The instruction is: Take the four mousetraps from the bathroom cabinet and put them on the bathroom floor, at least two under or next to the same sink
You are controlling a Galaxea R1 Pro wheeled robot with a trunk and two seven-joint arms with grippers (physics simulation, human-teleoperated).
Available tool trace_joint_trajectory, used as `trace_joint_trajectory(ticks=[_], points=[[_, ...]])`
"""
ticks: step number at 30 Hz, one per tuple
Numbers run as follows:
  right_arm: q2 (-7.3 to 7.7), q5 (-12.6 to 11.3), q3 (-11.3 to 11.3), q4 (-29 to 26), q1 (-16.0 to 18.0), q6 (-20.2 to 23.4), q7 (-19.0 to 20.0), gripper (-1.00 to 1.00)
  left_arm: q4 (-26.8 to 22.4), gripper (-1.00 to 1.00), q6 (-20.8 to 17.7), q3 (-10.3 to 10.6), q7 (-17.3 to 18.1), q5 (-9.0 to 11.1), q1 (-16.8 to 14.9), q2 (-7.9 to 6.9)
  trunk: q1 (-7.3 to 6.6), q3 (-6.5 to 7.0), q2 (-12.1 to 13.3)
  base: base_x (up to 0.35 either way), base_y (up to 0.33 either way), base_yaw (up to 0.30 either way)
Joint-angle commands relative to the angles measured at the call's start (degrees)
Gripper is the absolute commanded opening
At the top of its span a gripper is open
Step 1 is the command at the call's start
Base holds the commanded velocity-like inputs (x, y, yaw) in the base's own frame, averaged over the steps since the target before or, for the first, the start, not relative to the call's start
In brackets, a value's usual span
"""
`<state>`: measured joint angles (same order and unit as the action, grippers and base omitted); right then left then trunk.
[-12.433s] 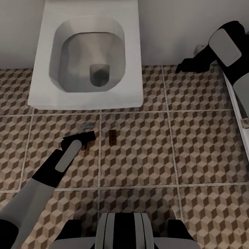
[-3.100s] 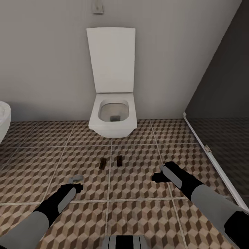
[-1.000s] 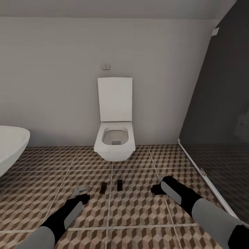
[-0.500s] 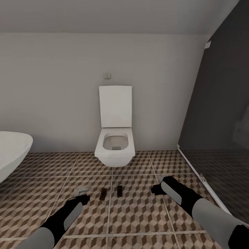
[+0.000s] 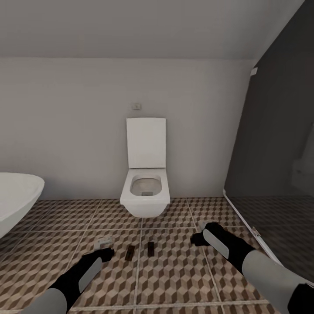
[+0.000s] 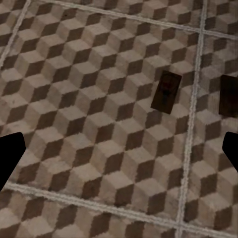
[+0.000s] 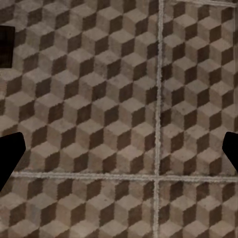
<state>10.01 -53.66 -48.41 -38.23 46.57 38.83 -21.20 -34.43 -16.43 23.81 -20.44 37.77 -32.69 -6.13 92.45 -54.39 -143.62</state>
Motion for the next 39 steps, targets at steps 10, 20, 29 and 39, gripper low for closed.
trace_joint_trajectory(ticks=[10,20,29,39], points=[[0.01,-0.6,-0.4,0.0,0.1,0.0,-0.5,1.0,0.9,1.0,-0.1,0.5,0.1,0.5,0.0,-0.1,-0.27,2.16,0.1,0.0,0.0,0.0],[-0.06,-0.6,-0.4,0.0,0.1,0.0,-0.6,1.0,1.0,1.0,-0.1,0.4,0.0,0.6,0.0,-0.11,-0.52,4.37,0.2,0.0,0.0,0.0],[-0.02,-0.6,-0.5,0.1,0.0,0.0,-0.6,1.0,1.0,1.0,-0.1,0.4,-0.1,0.6,0.0,-0.11,-0.76,6.37,0.4,0.0,0.0,0.0],[-0.07,-0.6,-0.5,0.2,0.1,-0.1,-0.7,1.0,1.0,1.0,-0.1,0.4,-0.1,0.6,0.0,-0.11,-2.76,8.2,4.0,0.0,0.0,0.0]])
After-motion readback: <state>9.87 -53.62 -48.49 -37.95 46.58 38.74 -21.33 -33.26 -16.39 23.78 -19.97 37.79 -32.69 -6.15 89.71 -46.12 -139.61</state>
